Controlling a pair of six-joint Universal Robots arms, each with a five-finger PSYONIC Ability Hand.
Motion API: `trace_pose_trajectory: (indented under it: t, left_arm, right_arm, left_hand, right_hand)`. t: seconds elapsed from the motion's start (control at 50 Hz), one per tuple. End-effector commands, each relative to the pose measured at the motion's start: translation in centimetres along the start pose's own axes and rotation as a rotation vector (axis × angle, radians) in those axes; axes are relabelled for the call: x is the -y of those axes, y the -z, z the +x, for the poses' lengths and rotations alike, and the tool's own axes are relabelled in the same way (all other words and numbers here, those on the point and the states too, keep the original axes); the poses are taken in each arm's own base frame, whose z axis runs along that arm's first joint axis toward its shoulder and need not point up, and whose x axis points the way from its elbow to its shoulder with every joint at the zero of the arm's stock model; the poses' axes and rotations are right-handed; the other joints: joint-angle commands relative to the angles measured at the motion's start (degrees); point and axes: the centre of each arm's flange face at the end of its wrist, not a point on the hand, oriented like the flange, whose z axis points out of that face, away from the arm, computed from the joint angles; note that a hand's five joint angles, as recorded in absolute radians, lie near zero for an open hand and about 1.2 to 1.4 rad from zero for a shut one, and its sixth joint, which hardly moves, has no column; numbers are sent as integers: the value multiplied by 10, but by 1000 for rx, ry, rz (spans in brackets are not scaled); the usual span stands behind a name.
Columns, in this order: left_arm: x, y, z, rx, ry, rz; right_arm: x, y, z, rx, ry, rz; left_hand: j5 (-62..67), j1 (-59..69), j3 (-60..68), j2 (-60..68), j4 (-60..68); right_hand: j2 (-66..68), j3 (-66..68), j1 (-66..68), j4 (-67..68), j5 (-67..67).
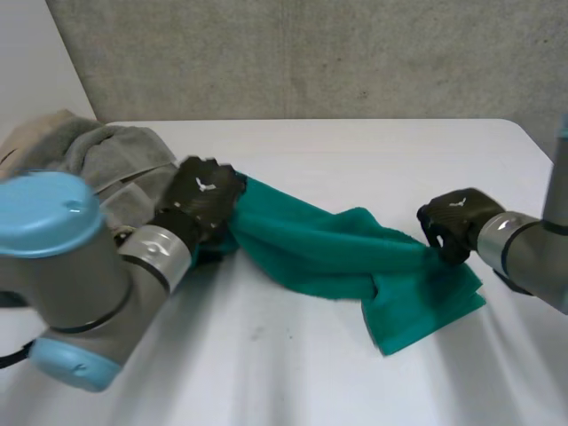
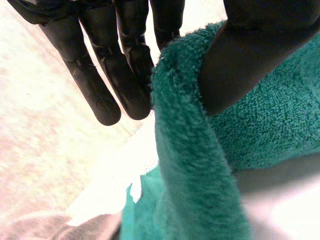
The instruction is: Fold the laundry.
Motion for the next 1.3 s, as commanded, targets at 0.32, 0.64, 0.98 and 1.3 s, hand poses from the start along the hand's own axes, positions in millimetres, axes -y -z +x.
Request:
trace_pose_trajectory:
  t: [0.32,0.64,0.98,1.3]
  left_arm:
    - [-20,-28,18,-9,-45,-87]
    - [-6,-27,6,20,-41,-54]
    - [156,-93,-121,524,-96,753]
    - [86,-57,-79,358,-68,422]
  right_arm:
    - [-8,-5,15,41,-251,-50]
    - [-41,-60,-7,160,-270,-76]
    - [164,18,95,-463,26,974]
    - [126,14,68,-369,108,669]
  left_hand:
    - [143,140,116,114,112]
    - [143,140,116,114,112]
    - [143,140,116,114,112]
    - [143,140,116,114,112]
  right_hand:
    - [-392,-401,-365,-405,-397]
    - [109,101,136,97,105]
    - [147,139,174,134,143]
    - [147,139,174,134,143]
